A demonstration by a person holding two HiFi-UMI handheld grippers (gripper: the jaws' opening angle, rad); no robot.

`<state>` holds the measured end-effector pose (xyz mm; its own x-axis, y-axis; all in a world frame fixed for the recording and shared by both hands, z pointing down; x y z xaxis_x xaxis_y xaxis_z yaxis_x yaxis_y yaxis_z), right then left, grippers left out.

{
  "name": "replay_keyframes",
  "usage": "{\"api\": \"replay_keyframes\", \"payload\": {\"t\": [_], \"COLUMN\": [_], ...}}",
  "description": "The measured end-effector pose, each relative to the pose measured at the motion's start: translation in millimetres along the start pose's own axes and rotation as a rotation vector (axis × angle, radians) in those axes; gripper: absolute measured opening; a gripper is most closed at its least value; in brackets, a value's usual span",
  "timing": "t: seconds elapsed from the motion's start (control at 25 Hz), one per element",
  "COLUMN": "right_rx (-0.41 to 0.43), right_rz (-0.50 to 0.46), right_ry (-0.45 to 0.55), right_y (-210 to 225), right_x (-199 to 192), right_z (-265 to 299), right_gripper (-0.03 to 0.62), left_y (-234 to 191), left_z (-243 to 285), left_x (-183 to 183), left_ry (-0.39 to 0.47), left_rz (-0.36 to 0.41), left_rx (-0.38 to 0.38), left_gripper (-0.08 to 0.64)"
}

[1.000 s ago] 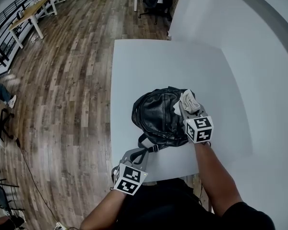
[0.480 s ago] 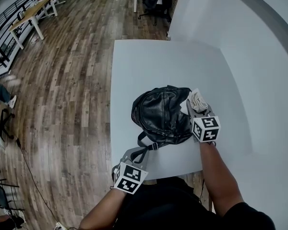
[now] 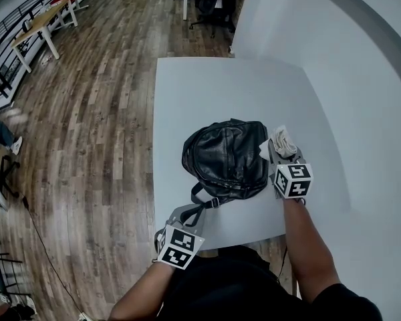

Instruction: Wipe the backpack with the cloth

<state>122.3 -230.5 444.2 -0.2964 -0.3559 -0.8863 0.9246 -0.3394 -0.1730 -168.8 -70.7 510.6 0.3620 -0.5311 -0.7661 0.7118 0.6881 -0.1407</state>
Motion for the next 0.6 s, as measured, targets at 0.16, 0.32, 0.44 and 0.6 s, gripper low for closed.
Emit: {"api": "replay_keyframes", "payload": {"t": [0.16, 0.32, 0.44, 0.6], "right_rx": [-0.028, -0.014, 0.033, 0.146], "right_rz": [0.005, 0.012, 0.018, 0.034], "right_ry": [0.01, 0.036, 0.059, 0.052], "right_y": [2, -8, -28, -71], "right_x": [2, 8, 11, 10], "right_z": [-9, -19, -22, -16], "right_gripper": [0.089, 0.089, 0.089, 0.089], "left_y": [0, -1, -3, -2], "left_z": [-2, -6, -11, -16], "left_x": [-2, 0, 0, -6], "left_ry": [0.007, 0.038, 0.059, 0.054], "left_rz": [-0.011, -0.047, -0.061, -0.074], "left_rx": [-0.01, -0.021, -0.007, -0.026], "left_gripper": [0.006, 0.006, 0.006, 0.006]}}
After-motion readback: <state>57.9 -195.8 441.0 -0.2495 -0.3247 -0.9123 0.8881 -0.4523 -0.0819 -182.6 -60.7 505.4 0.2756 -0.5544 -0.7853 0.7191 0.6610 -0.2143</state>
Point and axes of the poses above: the fingertips, and each gripper's own axes: z forward along the fingers, y to its right, x out of its top, the point moved 9 cm from there along -z, backward along the fingers, and after that the axes turned 4 degrees about -y, right-handed, at the moved point
